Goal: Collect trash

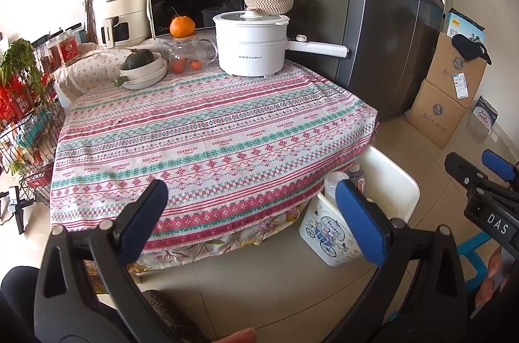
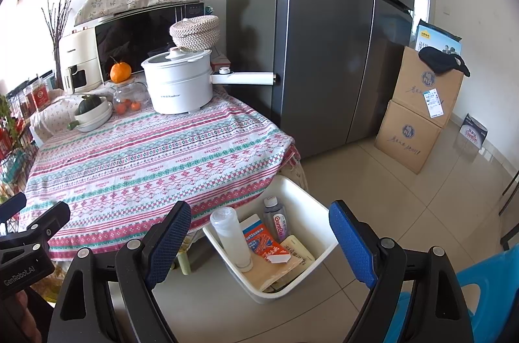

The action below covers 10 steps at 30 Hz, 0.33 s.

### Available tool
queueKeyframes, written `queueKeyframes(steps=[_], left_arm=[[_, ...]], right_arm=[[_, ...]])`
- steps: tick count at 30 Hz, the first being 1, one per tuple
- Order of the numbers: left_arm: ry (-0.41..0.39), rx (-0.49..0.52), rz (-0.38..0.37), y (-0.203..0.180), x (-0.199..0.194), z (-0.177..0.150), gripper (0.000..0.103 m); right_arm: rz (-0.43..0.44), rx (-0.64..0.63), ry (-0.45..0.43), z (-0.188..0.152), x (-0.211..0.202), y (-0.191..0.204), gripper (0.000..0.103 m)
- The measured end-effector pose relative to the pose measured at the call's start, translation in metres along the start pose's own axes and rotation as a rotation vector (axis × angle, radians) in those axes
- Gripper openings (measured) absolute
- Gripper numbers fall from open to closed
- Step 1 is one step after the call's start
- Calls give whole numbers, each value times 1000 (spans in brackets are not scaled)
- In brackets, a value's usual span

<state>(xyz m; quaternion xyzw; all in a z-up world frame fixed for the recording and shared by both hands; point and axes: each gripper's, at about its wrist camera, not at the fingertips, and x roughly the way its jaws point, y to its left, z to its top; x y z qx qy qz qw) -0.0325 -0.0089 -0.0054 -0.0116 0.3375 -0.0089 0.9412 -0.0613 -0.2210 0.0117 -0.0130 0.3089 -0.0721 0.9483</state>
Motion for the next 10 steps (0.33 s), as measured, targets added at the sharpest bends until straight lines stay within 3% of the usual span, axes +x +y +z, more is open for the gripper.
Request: queueKeyframes(steps=[10], left_arm=[[14, 1, -6, 2, 2, -2, 103]], right_arm=[[-1, 0, 1, 0, 0, 0, 88]])
